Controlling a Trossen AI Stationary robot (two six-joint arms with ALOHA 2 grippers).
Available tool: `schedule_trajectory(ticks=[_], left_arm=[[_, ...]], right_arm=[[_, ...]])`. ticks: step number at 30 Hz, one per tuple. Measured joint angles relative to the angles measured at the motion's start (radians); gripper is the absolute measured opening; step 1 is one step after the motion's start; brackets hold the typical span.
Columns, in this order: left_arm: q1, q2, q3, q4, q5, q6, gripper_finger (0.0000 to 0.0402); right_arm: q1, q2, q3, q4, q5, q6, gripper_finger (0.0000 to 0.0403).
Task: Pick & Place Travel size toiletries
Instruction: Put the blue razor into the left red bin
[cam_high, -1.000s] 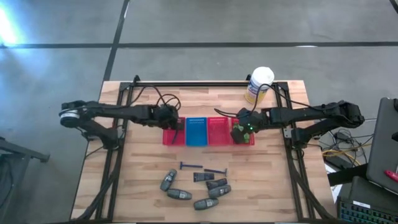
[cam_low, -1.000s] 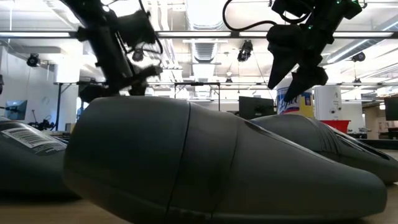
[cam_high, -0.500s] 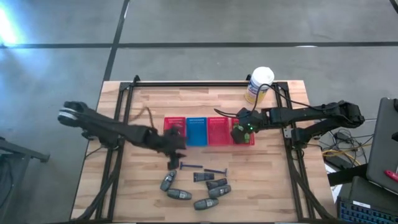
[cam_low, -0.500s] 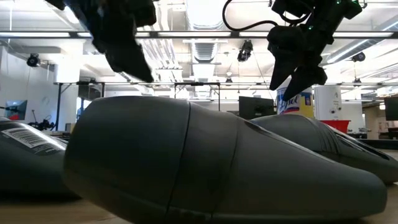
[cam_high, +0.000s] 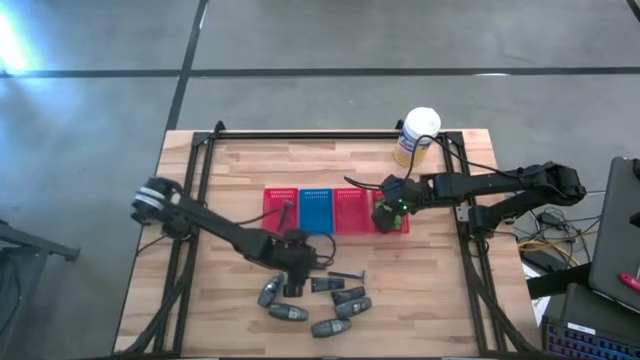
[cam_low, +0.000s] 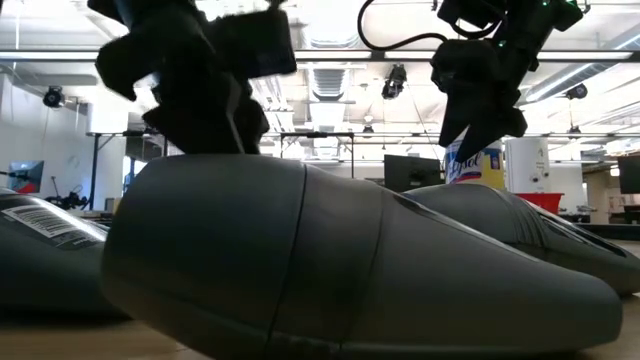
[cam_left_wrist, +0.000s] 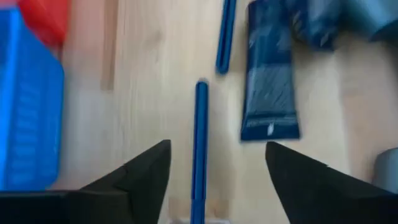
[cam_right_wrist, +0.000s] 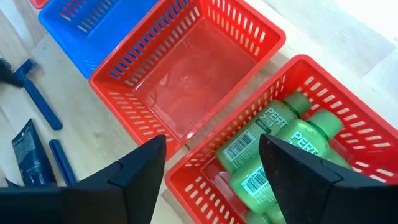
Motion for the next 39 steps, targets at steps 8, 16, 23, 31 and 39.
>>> schedule_trajectory(ticks=[8,16,23,31,39], left_arm=[[0.006,0.087,0.016,-0.097,-0.001,-0.016,0.0246],[0.007,0.086,0.010,-0.097,0.007,-0.008,0.0074],[0.006,0.043,0.088,-0.252,0.032,-0.216,0.0031],[0.038,-0.271,0.060,-0.423,-0.460,-1.075,0.0033],[0.198,-0.370,-0.178,-0.298,-0.458,-1.215,0.0035]], right_arm=[[0.000,0.000,0.000,0.000,0.000,-0.032,0.0237],[0.000,0.000,0.000,-0.003,0.001,-0.040,0.0226],[0.000,-0.005,0.000,-0.009,0.001,-0.041,0.0238],[0.000,-0.023,0.000,-0.007,0.036,-0.039,0.0267],[-0.001,-0.019,0.000,-0.004,0.044,-0.039,0.0294]])
